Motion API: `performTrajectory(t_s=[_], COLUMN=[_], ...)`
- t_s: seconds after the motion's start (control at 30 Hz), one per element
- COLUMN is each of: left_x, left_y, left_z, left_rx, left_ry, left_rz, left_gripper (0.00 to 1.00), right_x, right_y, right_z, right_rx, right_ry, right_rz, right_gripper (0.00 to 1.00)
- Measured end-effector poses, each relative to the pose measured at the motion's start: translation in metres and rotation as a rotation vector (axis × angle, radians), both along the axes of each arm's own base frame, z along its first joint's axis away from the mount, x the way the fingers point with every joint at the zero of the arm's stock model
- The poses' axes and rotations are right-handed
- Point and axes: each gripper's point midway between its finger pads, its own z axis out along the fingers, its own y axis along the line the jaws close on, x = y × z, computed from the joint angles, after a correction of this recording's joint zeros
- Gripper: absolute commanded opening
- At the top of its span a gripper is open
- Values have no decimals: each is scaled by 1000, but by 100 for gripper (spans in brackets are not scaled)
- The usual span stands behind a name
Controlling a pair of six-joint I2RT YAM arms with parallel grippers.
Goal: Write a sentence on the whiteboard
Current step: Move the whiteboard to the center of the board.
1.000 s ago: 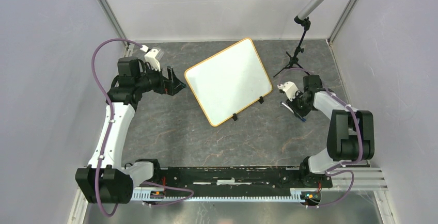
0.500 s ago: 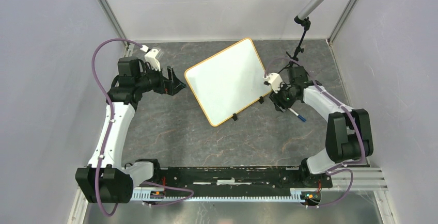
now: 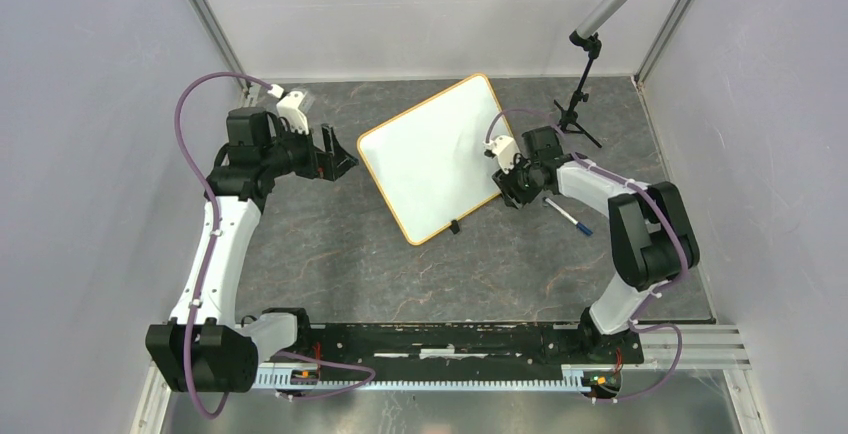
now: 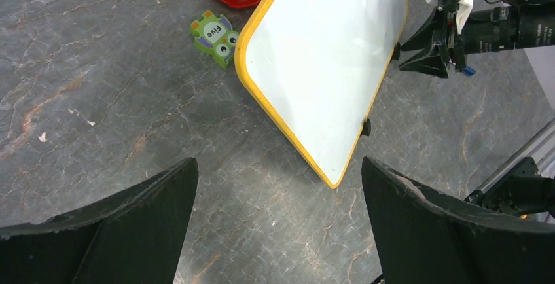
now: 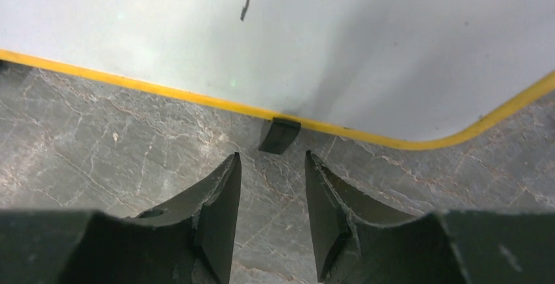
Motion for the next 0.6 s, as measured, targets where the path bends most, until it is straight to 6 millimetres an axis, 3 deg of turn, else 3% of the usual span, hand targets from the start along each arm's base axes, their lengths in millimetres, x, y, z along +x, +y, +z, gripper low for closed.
performTrajectory(t_s=[0.27,0.53,0.6], left_x=[3,4,5], left_y=[3,5,5], left_z=[-1,-2,-2], left_rx=[5,6,7], left_ry=[6,12,11], left_rz=[23,41,45], left_gripper=[100,100,100], right_x=[6,12,11], right_y=[12,10,9], right_z=[-2,-9,-9], right_rx=[16,20,28], right_ry=[-11,3,4], right_rz=[-27,-88,-105], right_gripper=[36,0,0])
